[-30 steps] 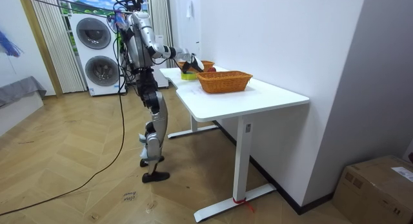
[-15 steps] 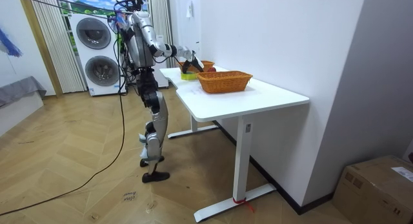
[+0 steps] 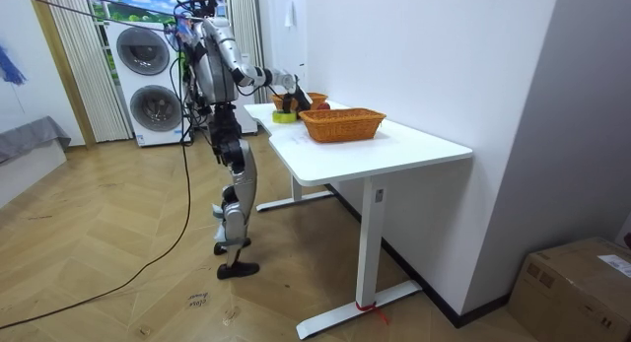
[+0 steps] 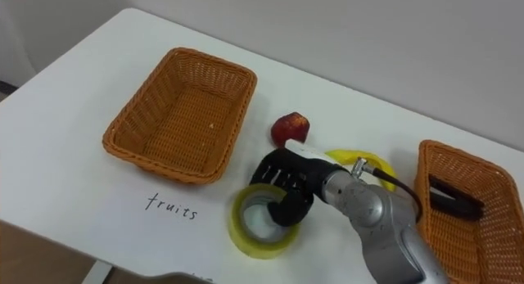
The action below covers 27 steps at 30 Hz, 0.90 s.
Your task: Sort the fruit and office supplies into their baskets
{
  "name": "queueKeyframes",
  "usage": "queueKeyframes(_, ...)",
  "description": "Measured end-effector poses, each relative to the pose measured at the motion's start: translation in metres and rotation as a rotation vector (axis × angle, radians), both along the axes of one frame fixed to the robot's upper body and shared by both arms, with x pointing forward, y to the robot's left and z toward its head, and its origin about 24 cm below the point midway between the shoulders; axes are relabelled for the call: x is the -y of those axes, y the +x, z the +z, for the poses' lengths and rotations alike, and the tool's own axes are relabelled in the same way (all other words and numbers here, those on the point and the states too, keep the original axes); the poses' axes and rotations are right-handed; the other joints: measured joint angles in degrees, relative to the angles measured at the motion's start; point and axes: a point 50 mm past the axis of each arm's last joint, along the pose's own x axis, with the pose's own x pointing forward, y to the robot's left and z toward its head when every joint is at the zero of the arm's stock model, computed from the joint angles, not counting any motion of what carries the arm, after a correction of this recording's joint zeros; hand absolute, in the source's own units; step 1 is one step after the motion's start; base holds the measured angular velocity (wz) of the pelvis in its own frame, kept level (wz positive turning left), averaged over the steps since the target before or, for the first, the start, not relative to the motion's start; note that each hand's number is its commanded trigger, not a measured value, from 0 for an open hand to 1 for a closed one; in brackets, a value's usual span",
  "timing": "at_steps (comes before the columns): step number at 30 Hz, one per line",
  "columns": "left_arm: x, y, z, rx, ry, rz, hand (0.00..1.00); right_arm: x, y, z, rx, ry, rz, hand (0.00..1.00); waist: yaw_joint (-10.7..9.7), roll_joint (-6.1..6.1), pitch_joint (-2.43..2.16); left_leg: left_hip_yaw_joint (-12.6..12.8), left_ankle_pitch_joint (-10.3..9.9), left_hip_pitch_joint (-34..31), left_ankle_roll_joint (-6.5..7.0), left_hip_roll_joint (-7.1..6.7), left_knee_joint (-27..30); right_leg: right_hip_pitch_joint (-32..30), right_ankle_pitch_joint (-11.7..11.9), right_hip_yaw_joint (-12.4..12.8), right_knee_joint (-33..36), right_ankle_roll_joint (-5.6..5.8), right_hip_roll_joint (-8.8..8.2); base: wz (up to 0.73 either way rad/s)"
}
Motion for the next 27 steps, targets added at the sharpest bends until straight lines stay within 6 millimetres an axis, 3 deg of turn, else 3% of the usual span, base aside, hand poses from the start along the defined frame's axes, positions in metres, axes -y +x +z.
queueKeyframes(27,-0.0058,0.0038,0.0031,0.017,0.019,-0.010,0.00,0.0021,-0.0019,0.0021,-0.014,0.027,0.012,1.00,-0.55,0.00,0.18,0.01,0.01,0.18,0.01,-0.14,-0.39,0.13,0.01,0.16,-0.86,0.01,0.02,0.00)
